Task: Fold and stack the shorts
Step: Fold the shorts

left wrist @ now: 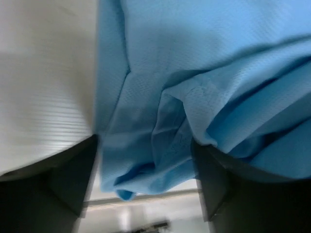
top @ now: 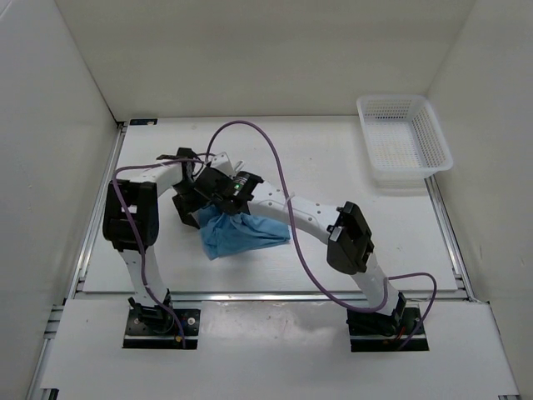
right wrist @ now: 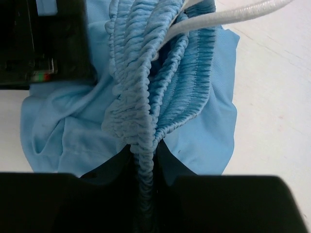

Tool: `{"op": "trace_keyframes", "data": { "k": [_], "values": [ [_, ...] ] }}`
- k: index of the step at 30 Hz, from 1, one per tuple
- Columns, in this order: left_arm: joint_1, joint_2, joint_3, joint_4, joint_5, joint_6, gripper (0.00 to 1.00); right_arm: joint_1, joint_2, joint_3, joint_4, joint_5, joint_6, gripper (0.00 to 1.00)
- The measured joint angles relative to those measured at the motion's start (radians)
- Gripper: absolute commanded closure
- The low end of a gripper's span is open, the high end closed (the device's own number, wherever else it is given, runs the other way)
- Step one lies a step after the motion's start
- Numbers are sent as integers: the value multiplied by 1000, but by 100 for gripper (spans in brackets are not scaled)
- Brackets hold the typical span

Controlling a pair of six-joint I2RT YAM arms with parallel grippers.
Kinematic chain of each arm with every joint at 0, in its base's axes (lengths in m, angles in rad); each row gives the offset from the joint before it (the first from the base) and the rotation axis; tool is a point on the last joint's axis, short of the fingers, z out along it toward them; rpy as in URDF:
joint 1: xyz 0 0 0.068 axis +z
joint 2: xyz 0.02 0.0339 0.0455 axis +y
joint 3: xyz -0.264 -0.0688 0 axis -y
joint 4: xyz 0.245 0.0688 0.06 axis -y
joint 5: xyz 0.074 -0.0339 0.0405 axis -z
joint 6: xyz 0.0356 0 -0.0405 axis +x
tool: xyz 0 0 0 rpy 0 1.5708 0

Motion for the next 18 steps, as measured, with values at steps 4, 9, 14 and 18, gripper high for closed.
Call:
{"op": "trace_keyframes", "data": {
  "k": [4,9,14,18],
  "values": [
    [97,-51,5,-23,-29,21,0,3,6,8,68,-63,-9,31],
    [264,-161,76,-86,-63,43,0,5,-9,-24,206,-198,-23,8],
    [346,-247,117,-107,-74,55,5,5,-183,-280,345,-286,-24,21],
    [325,-277,105,-120,-75,68,13,-40,-423,-540,407,-294,16,47]
  ]
}}
